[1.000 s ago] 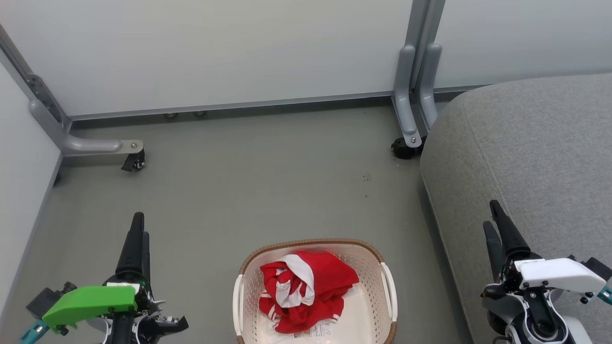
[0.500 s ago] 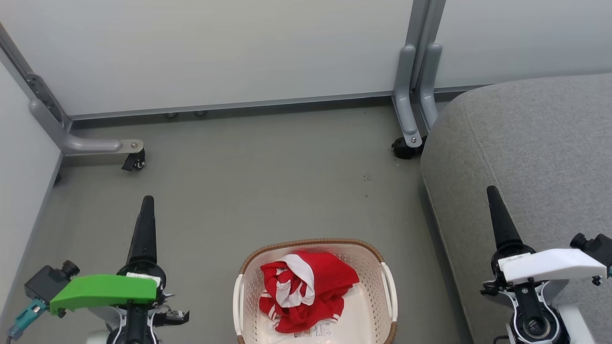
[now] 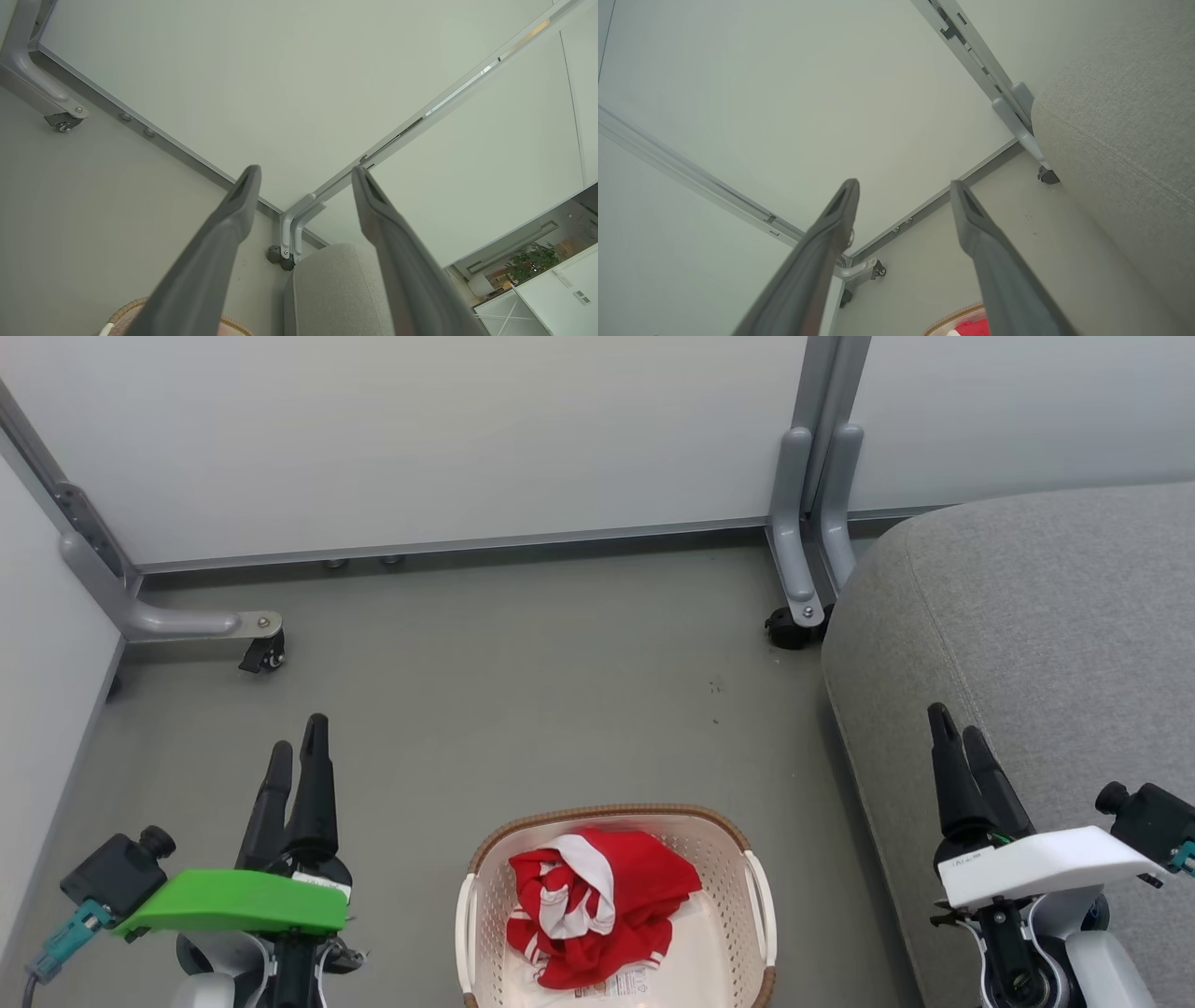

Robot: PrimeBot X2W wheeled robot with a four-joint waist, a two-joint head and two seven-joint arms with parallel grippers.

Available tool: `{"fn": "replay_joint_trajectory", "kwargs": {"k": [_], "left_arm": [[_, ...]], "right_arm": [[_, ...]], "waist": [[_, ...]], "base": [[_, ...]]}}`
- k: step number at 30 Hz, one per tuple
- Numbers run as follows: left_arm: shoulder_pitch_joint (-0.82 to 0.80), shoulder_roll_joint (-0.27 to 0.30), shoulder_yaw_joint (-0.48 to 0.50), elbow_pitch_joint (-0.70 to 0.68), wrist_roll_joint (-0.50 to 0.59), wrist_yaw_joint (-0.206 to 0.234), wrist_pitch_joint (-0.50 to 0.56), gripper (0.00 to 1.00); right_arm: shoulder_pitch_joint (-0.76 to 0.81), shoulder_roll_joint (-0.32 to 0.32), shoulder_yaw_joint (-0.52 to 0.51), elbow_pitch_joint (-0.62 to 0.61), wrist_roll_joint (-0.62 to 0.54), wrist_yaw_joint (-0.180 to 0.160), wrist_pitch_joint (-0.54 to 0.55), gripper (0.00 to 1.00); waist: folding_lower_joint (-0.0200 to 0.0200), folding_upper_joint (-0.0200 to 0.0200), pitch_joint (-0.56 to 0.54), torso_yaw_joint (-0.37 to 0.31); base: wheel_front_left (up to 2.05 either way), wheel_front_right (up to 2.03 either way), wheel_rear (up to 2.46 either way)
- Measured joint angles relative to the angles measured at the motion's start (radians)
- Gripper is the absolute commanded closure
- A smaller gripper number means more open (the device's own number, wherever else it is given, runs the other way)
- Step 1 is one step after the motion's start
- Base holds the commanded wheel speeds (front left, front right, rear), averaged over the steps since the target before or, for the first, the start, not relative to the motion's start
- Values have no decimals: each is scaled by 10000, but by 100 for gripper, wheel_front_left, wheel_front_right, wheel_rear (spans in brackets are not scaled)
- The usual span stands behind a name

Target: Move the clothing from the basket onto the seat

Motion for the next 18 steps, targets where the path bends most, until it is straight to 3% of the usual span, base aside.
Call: {"fn": "replay_joint_trajectory", "kwargs": {"k": [18], "left_arm": [[125,192,-359,247,2556,-2,-545,0]], "right_arm": [[174,-10,303,73,-2541,2,-537,0]], "waist": [[0,0,-49,23]], "base": [[0,0,0]]}}
